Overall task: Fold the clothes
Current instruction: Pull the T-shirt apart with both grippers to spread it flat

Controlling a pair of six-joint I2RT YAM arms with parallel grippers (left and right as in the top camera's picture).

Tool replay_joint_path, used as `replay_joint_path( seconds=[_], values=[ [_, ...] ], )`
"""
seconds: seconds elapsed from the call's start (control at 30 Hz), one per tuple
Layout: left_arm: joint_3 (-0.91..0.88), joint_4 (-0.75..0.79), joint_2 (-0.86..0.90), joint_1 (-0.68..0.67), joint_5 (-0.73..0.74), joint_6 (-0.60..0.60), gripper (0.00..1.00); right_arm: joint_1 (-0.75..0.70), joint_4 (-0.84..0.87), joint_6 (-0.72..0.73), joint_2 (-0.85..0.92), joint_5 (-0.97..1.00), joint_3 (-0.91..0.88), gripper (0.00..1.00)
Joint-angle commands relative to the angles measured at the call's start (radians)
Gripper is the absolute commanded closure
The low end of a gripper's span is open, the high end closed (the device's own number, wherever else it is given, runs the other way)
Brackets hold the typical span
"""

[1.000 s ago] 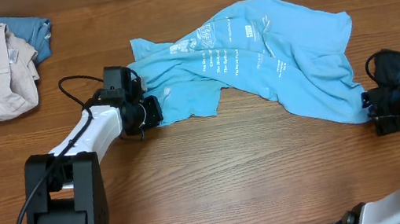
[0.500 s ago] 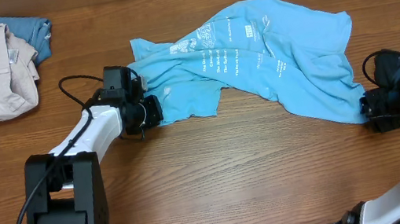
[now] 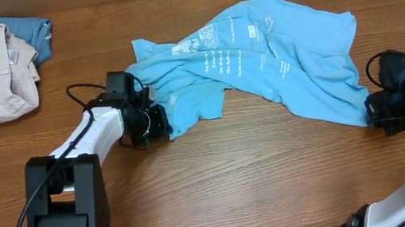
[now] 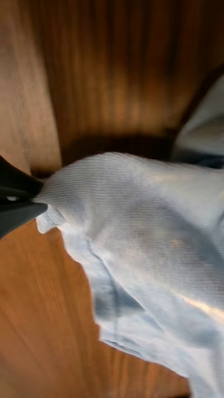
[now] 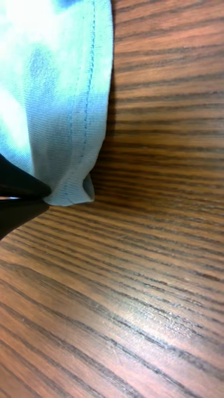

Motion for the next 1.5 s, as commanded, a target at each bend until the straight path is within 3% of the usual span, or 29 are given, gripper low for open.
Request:
replay_joint_path(
  seconds=[0.0,0.17,0.37,0.5,0.83,0.97,1.13,1.47],
  values=[
    [-0.003,-0.051,0.01,0.002,0.048,0.024,0.96,0.0,-0.018,-0.052,0.005,0.012,-0.002,0.96],
    [-0.003,-0.225,-0.101,0.002,-0.081,-0.026,0.96,0.0,-0.069,-0.1,0.005,-0.031,-0.002,0.96],
    [-0.003,-0.396,-0.403,0.002,-0.207,-0.136,0.96,0.0,-0.123,-0.089,0.005,-0.023,-0.002,0.96],
    [-0.003,-0.536,-0.56,0.002,-0.284,-0.193,0.96,0.0,-0.176,-0.009,-0.006,0.05,-0.002,0.96],
    [-0.004,-0.787,-0.679,0.0,-0.357,-0.298,0.96,-0.005,-0.311,0.097,-0.217,0.15,-0.001,0.96],
    [-0.004,-0.837,-0.76,0.0,-0.357,-0.308,0.96,-0.01,-0.341,0.098,-0.26,0.156,-0.001,0.96],
    [-0.004,-0.887,-0.844,0.0,-0.352,-0.308,0.96,-0.063,-0.428,0.22,-0.274,0.229,-0.001,0.96],
    [-0.142,-0.811,-0.845,-0.002,-0.237,-0.306,0.96,-0.153,-0.518,0.166,-0.377,0.276,0.112,0.96]
  ],
)
